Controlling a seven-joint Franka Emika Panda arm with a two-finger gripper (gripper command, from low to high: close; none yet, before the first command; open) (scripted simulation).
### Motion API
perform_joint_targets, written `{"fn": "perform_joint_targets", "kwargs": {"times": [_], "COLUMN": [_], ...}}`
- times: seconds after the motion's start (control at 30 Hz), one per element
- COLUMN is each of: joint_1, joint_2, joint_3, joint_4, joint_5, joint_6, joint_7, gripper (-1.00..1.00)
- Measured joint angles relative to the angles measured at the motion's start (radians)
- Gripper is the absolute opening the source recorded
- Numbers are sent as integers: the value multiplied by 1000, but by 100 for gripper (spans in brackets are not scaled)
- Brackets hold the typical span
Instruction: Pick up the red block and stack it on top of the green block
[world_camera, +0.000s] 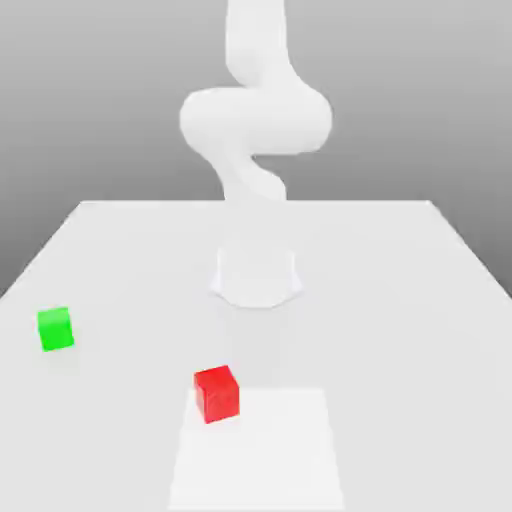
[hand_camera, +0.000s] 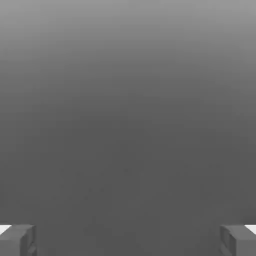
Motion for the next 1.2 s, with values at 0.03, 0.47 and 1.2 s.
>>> {"fn": "perform_joint_targets", "kwargs": {"times": [0.03,0.47,1.2], "joint_1": [-18,-216,-213], "joint_2": [34,456,897], "joint_3": [11,127,45], "joint_4": [-29,-381,-505], "joint_5": [5,39,-109], "joint_6": [25,329,682], "joint_7": [45,621,997], "gripper": [0,0,-100]}}
